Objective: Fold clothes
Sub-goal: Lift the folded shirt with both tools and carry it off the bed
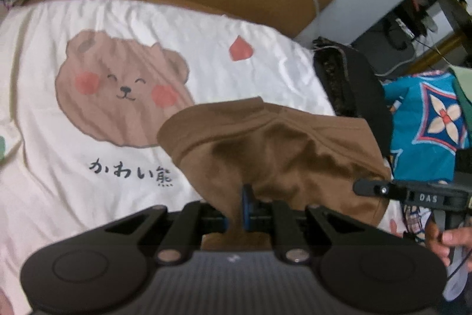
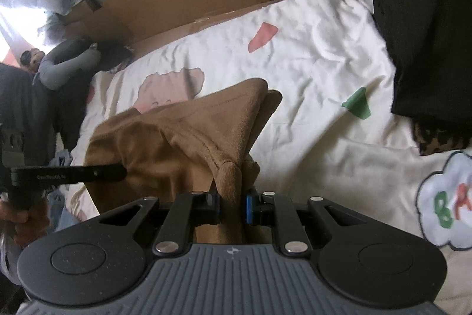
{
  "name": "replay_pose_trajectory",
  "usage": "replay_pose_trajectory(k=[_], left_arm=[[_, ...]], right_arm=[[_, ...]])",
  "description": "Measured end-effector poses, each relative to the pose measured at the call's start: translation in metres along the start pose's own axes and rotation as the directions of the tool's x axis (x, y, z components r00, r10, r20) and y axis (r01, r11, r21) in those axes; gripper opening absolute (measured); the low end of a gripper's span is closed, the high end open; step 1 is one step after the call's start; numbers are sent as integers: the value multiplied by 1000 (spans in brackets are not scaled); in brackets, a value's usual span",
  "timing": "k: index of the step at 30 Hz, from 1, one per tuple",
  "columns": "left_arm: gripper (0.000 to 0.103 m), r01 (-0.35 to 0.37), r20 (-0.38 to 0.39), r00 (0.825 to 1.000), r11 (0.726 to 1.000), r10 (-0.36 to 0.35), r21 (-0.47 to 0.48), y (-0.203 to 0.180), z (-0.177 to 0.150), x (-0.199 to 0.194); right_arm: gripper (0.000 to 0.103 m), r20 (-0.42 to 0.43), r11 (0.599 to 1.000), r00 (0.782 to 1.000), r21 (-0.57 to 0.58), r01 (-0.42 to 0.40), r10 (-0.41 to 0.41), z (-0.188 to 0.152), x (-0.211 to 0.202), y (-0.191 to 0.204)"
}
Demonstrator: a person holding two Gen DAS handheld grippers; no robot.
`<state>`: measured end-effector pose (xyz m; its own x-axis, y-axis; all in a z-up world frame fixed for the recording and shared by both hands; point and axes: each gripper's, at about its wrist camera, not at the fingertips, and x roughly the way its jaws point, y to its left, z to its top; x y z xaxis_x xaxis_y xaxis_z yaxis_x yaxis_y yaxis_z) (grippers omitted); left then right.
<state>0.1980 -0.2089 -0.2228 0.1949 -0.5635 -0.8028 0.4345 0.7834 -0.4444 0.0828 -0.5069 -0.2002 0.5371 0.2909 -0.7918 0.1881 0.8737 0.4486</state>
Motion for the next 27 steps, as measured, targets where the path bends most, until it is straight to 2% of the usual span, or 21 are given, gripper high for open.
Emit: replay_pose_trajectory(k=[2,5,10,14,20,22,24,27], left_arm=[[9,4,24,1000,1000,-5,25,-14,-1,-16],[9,11,55,998,999,-14,37,-30,1,-43],[9,-1,84,996,994,-8,110,-63,4,-90],[9,5,137,990,987,-28,163,-89,9,-129],[9,0,222,974,974,-52,227,-128,25,-174],[9,-12,245,968,969,-51,249,-143,32,-187],[9,-57,275,961,948,-33,312,-162,36,-195],[9,-42,275,960,950,-47,309,-179,42,-200]], right_arm=[[14,15,1000,1000,-8,18,-18,1,-13,5],[14,46,1000,999,-5,9,-9,0,-36,16],[14,73,999,997,-53,-6,9,0,-79,39],[13,136,999,991,-32,-16,21,7,-124,52],[13,266,999,964,-45,-1,13,15,-191,77],[13,309,995,951,-86,39,-11,18,-211,89],[13,348,990,937,-119,77,-31,21,-231,102],[13,381,987,923,-122,108,-54,30,-251,116]])
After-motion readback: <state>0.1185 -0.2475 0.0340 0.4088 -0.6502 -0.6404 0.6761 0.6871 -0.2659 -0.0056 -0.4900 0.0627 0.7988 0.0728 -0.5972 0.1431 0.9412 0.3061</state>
